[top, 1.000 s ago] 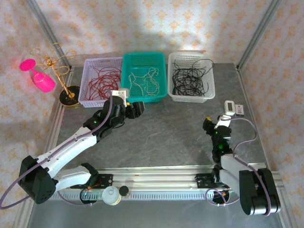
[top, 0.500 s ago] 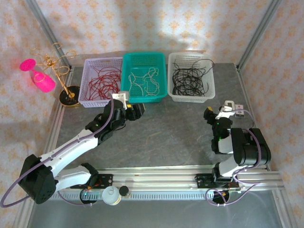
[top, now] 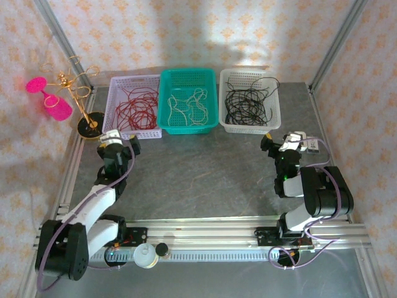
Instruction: Untangle the cables
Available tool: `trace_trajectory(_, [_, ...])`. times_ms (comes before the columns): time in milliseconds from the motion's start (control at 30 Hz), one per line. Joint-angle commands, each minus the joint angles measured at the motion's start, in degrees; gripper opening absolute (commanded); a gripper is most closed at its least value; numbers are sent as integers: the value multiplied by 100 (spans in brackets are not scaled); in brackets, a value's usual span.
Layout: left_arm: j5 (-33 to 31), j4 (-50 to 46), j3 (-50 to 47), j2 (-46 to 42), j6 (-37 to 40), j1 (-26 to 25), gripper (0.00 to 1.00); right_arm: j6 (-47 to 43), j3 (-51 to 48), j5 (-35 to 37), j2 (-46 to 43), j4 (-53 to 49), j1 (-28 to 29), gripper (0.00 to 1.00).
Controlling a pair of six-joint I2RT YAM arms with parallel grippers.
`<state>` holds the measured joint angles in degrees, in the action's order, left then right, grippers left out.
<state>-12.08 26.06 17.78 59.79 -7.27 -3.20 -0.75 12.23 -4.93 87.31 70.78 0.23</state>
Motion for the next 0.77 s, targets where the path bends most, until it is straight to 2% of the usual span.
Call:
trace_trajectory(0, [-46,1644,-303,456,414,116,99,-101,69,140,-21,50,17,99])
trace_trajectory(133, [125,3414,-701,1231,541,150,99,-105,71,138,-19,50,13,99])
trace_trajectory(233, [-57,4281,-682,1814,439,155,99,-104,69,139,-21,50,13,100])
trace_trajectory(333, [154,5235,-661,2859,535,198,99,-109,71,138,-21,50,21,100])
trace_trajectory(367, [245,5328,-663,2919,535,241,99,-109,72,134,-21,50,21,100])
trace_trajectory(400, [213,4741,-560,2701,396,258,99,-108,65,133,-19,62,20,100])
trace_trajectory(433, [201,4730,-546,2694,386,266,100,-108,76,135,-17,46,21,99])
trace_trajectory(467, [197,5212,-647,2852,453,267,99,-112,69,139,-18,51,22,100])
trace_trajectory(567, [207,4824,-537,2761,397,276,99,-96,166,132,51,-74,20,100])
trace_trajectory(633, [206,5115,-600,2847,438,285,99,-104,171,132,46,-61,13,100])
trace_trajectory(733, [215,5010,-590,2808,430,281,99,-133,91,153,-16,22,46,100])
